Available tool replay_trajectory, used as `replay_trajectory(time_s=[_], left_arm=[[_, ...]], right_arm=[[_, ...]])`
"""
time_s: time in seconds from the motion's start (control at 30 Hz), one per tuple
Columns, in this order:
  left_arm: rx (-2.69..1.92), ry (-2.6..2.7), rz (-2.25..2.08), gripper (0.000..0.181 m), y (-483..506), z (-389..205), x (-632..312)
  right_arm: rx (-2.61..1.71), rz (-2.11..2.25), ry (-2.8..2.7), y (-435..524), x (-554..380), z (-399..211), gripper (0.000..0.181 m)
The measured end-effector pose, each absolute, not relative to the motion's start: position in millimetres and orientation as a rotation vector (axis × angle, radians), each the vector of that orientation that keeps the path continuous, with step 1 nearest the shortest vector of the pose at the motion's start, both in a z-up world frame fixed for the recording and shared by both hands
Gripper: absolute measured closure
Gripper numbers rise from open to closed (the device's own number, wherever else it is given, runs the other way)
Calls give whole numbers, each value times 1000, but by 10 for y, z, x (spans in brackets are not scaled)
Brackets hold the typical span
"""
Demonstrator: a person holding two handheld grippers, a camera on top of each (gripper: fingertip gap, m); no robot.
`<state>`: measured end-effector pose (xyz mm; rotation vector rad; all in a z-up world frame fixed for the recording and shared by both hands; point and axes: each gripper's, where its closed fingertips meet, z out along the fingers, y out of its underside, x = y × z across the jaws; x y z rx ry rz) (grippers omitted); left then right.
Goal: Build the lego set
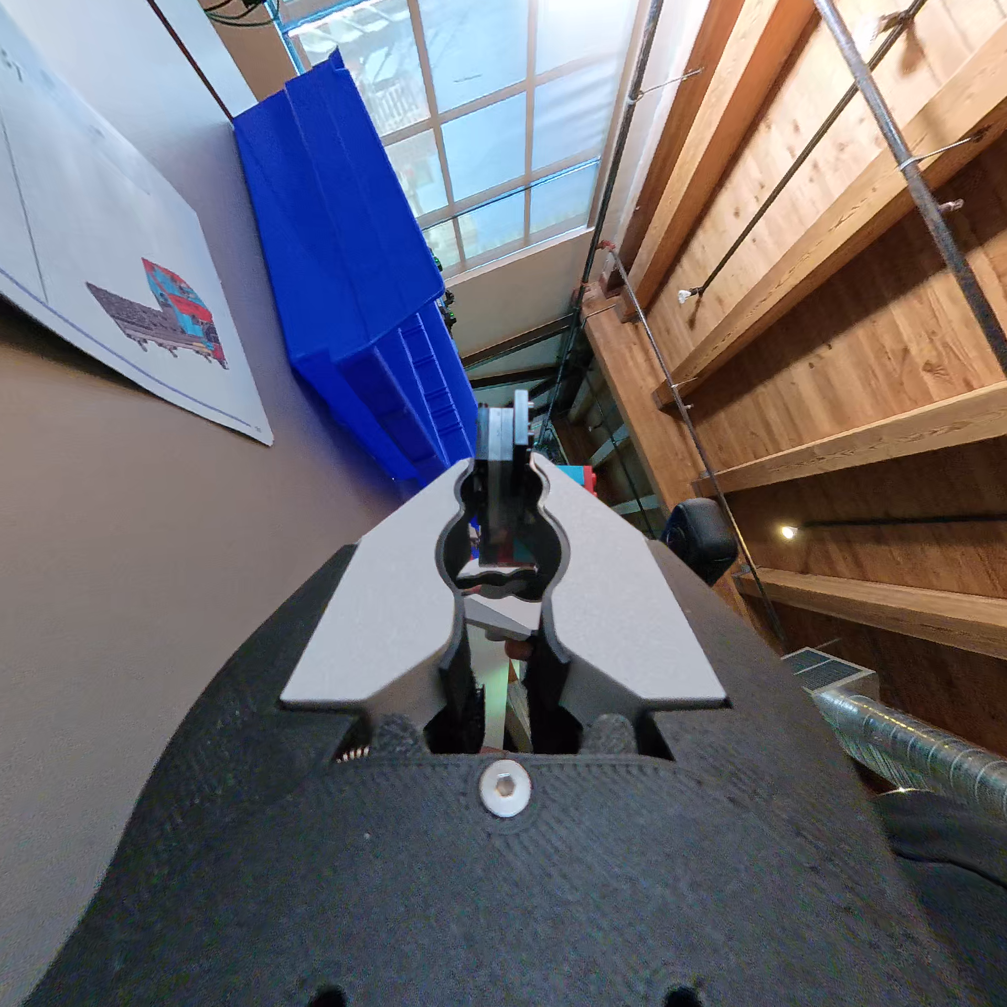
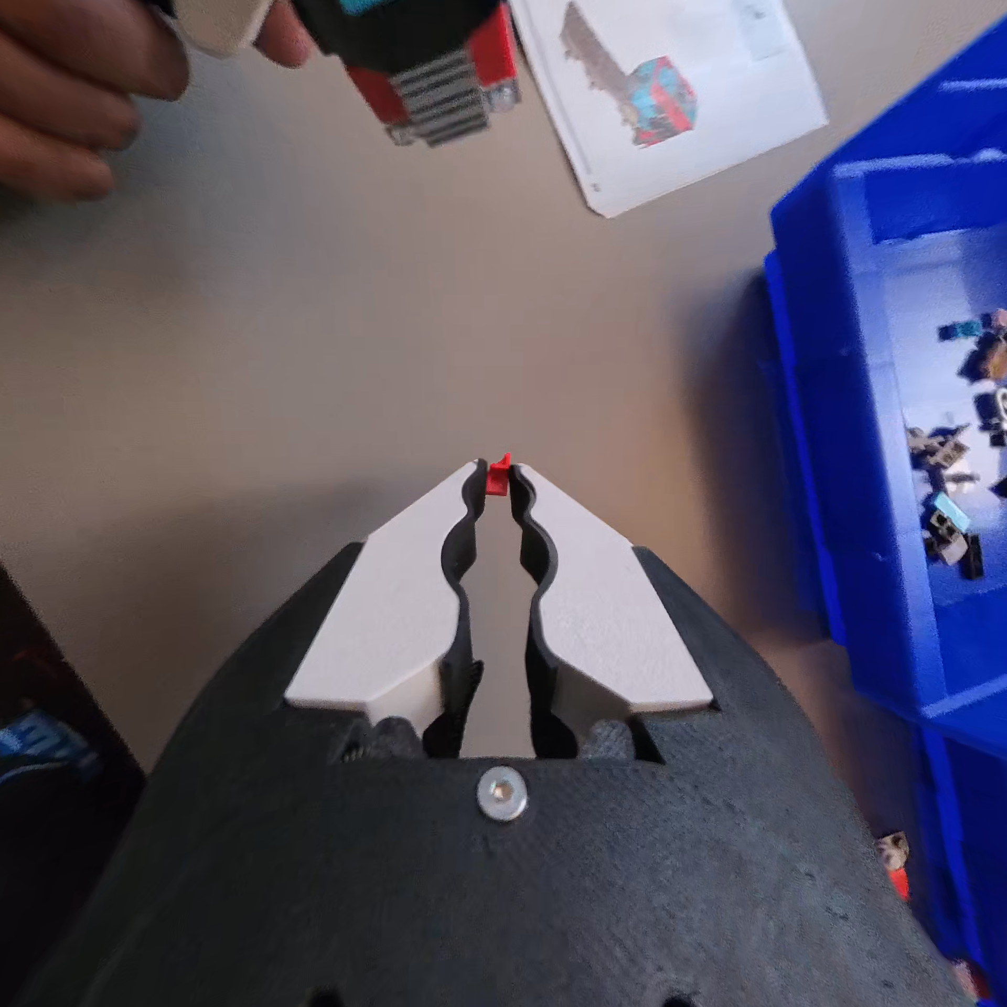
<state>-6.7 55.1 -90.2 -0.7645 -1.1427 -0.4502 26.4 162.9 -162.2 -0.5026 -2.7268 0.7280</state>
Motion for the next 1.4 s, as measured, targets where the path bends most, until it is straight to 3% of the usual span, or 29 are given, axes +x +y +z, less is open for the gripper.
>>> replay_trajectory(time_s=[0.37,0.73,1.13,1.4], left_arm=[[-746,-1140,-458,166,505,-886,-67],[-747,-1142,-469,166,546,-903,-73],[-747,-1166,-494,166,556,-948,-65],[-743,-1206,-517,166,559,-1015,-78]], right_arm=[[-455,912,-2711,1409,279,-1408,162],[-624,989,-2727,1618,458,-1733,161],[-152,1157,-2715,1362,497,-1775,163],[-140,1114,-2758,1340,461,-1850,172]])
